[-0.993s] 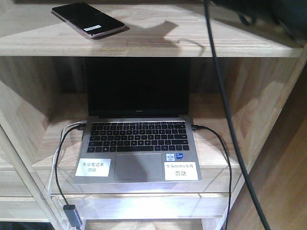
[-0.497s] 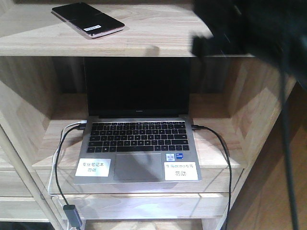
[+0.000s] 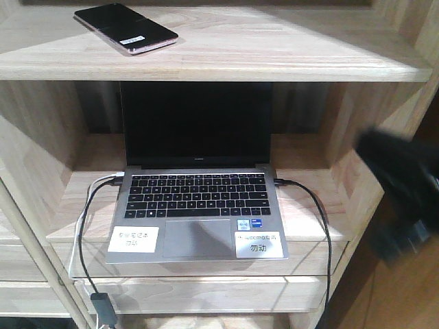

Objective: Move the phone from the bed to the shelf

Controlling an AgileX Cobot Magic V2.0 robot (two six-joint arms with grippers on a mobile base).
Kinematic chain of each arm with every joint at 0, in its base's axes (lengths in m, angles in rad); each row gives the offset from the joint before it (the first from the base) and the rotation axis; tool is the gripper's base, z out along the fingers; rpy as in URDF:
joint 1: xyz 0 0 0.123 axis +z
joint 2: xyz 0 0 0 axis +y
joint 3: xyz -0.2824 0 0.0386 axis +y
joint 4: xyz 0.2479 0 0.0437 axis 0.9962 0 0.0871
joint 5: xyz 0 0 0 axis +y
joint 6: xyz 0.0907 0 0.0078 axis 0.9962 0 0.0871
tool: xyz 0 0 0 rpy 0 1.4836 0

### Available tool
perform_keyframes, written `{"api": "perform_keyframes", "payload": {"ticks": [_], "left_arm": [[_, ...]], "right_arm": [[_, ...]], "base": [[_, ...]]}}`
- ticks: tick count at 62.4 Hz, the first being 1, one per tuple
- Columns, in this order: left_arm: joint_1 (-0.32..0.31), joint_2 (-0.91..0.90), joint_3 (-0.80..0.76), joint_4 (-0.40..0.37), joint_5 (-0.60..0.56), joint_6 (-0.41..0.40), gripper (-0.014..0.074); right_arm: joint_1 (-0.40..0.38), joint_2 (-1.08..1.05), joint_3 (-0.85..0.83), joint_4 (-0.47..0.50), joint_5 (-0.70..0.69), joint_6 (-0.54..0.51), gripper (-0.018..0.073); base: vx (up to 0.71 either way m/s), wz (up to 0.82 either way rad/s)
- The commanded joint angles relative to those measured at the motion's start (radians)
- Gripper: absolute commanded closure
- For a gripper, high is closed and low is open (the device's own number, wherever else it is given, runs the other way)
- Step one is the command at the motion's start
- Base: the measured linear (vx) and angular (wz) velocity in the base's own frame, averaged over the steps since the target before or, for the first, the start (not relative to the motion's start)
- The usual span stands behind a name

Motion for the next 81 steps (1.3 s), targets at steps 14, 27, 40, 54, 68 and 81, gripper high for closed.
{"api": "perform_keyframes", "payload": {"ticks": [14,27,40,54,68,81], "left_arm": [[0.0,-0.008,0.007,-0.009,-0.07,0.0,0.0595],[0.0,-0.008,0.007,-0.009,-0.07,0.0,0.0595],[0.0,-0.008,0.007,-0.009,-0.07,0.0,0.0595],[0.0,-0.008,0.007,-0.009,-0.07,0.0,0.0595],[0.0,-0.008,0.007,-0.009,-0.07,0.0,0.0595],[0.0,-0.008,0.007,-0.009,-0.07,0.0,0.0595]], "right_arm": [[0.001,-0.206,0.172,0.086,-0.064,-0.009,0.0564],[0.001,-0.269,0.269,0.129,-0.065,-0.009,0.0564],[-0.003,-0.267,0.295,0.129,-0.057,-0.01,0.0564],[-0.003,-0.267,0.295,0.129,-0.059,-0.011,0.0564],[-0.003,-0.267,0.295,0.126,-0.064,-0.012,0.0564],[-0.003,-0.267,0.295,-0.087,-0.065,0.116,0.0564]], "base": [[0.0,0.0],[0.0,0.0],[0.0,0.0],[0.0,0.0],[0.0,0.0],[0.0,0.0]]}}
